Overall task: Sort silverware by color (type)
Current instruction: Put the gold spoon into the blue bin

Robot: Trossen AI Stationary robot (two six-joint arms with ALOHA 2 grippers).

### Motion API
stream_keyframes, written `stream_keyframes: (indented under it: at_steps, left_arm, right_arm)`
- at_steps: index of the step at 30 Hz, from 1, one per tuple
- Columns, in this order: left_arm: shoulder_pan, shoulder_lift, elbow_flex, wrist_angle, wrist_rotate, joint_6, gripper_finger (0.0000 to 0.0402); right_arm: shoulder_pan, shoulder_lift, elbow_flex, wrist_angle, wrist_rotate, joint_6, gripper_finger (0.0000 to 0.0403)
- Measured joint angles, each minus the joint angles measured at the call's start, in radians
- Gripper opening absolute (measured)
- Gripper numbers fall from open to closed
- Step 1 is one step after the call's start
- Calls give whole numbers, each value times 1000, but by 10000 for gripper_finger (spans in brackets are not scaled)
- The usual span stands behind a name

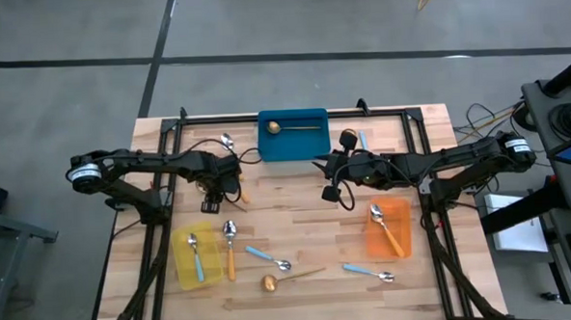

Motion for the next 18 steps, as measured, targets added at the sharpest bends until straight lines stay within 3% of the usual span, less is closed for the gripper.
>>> stream_keyframes:
  at_steps: [12,18]
  left_arm:
    - [-2,126,7,4,23,0,142]
    - [-2,124,8,4,22,1,139]
  right_arm:
    - [0,0,0,-2,0,0,56]
    - [0,0,0,-2,0,0,56]
